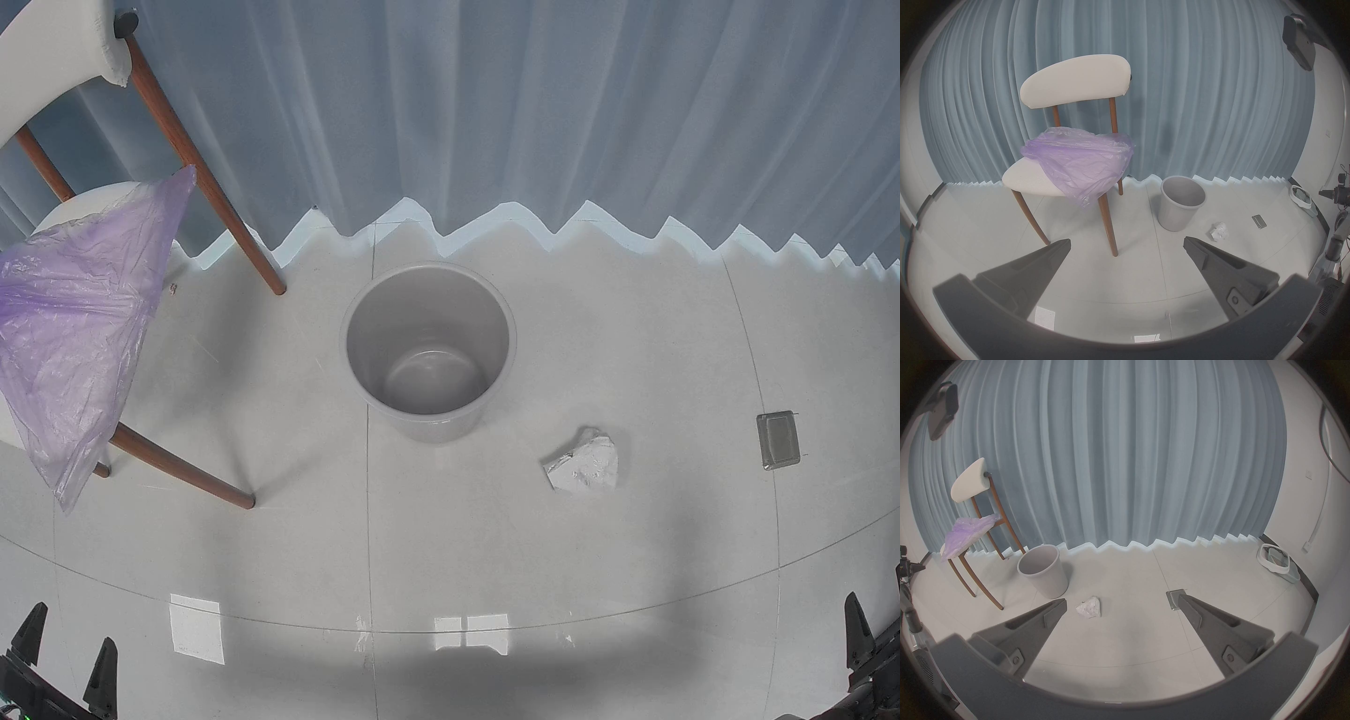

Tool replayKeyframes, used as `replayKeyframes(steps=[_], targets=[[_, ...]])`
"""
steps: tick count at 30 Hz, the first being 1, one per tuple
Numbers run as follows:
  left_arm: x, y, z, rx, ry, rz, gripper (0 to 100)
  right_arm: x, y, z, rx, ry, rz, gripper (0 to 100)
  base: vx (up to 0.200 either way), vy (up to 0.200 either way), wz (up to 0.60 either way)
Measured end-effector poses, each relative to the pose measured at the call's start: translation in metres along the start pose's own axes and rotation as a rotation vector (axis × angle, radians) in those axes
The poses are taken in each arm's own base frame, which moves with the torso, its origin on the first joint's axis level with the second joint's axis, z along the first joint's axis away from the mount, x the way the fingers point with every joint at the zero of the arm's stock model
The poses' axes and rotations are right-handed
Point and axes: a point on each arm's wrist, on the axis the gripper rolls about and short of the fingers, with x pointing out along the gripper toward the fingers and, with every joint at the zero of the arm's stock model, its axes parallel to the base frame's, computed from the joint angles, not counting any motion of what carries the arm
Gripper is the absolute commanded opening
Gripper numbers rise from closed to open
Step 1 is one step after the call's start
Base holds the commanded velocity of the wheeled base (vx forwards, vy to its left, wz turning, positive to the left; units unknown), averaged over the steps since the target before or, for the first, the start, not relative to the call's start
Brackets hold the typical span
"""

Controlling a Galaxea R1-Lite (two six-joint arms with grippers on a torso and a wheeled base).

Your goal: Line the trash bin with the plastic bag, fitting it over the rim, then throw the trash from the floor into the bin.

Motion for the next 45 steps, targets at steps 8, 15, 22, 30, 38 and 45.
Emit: replayKeyframes(steps=[8, 15, 22, 30, 38, 45], targets=[[0.000, 0.000, 0.000, 0.000, -0.002, 0.002, 100, 0.000, 0.000, 0.000, -0.010, 0.001, 0.001, 100, 0.000, 0.000, 0.00], [0.000, 0.000, 0.001, 0.002, -0.006, 0.002, 100, 0.000, 0.000, 0.000, -0.010, 0.001, 0.001, 100, 0.000, 0.000, 0.00], [0.000, 0.000, 0.002, 0.003, -0.016, 0.002, 100, 0.000, 0.000, 0.000, -0.009, 0.000, 0.001, 100, 0.000, 0.000, 0.00], [-0.001, 0.000, 0.012, 0.018, -0.120, 0.009, 100, 0.000, 0.000, 0.000, -0.008, 0.000, 0.000, 100, 0.000, 0.000, 0.00], [-0.002, 0.000, 0.020, 0.058, -0.198, 0.009, 100, 0.000, 0.000, 0.000, -0.007, 0.000, 0.000, 100, 0.000, 0.000, 0.00], [-0.006, 0.000, 0.030, 0.131, -0.228, 0.016, 100, 0.000, 0.000, 0.000, -0.007, 0.000, 0.000, 100, 0.000, 0.000, 0.00]])
